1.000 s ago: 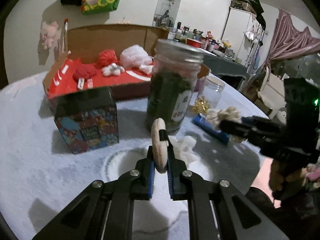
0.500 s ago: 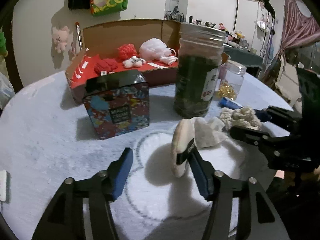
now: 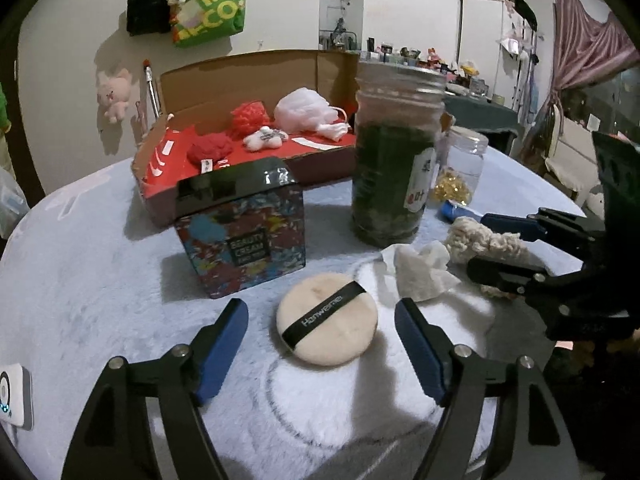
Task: Organize soft objects
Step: 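Grasp the beige powder puff with the left tool while the right tool grasps the cream crochet scrunchie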
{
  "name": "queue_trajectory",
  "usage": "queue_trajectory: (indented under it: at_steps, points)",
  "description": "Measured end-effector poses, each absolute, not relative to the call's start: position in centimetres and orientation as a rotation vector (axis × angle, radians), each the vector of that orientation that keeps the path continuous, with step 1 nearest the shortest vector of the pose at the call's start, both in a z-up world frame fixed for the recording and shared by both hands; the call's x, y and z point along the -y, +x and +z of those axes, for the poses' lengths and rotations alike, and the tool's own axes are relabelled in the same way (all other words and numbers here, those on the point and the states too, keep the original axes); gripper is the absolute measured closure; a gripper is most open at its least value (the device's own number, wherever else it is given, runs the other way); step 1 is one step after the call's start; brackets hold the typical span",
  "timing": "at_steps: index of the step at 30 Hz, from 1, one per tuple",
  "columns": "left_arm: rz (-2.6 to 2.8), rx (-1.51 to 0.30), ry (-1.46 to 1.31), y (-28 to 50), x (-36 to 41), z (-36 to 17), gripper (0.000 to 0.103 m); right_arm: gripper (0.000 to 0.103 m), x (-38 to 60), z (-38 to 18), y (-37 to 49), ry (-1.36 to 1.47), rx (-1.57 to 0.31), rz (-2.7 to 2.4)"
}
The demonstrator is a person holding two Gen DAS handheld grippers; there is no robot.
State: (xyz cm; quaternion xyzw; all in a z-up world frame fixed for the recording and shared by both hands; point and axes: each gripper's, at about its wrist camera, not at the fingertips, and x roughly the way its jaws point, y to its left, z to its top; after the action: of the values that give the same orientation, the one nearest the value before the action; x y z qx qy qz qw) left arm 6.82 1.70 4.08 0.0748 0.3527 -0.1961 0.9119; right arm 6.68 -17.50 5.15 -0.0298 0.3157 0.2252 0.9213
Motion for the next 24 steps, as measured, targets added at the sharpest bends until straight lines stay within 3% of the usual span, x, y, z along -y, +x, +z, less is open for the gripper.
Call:
queue_trajectory:
  at_steps: [7,9,10,11,12,14,15,19,24]
  points:
    - [-0.375,-0.757,0.171,7.9,-1.4,3.4,0.026,0.041,17.2,4.8,6.1,-0.074,-0.635,0.466]
    - [-0.380,-0.770,0.161,8.2,-1.4,3.3,0.038,0.041,16.9,4.6,6.0,-0.084,-0.631,0.479]
    - [-0.391,-0.775,0.157,8.2,-1.5,3.2,0.048,0.042,16.8,4.5,6.0,-0.088,-0.634,0.482]
    - [-0.395,-0.774,0.154,8.1,-1.5,3.2,0.051,0.042,16.7,4.4,6.0,-0.090,-0.635,0.488]
    - [-0.393,-0.768,0.156,8.0,-1.4,3.3,0.052,0.044,16.6,4.3,5.9,-0.089,-0.630,0.492]
    - [-0.399,-0.759,0.149,7.7,-1.4,3.4,0.059,0.067,16.5,4.2,5.9,-0.092,-0.626,0.497]
    - [-0.402,-0.757,0.141,7.6,-1.5,3.6,0.060,0.072,16.4,4.1,6.0,-0.095,-0.628,0.501]
    - [-0.428,-0.744,0.102,7.1,-1.5,4.5,0.063,0.080,16.9,4.7,5.6,-0.061,-0.601,0.528]
    - [-0.477,-0.718,0.077,6.7,-0.6,5.8,0.063,0.081,17.6,6.1,5.5,-0.028,-0.556,0.530]
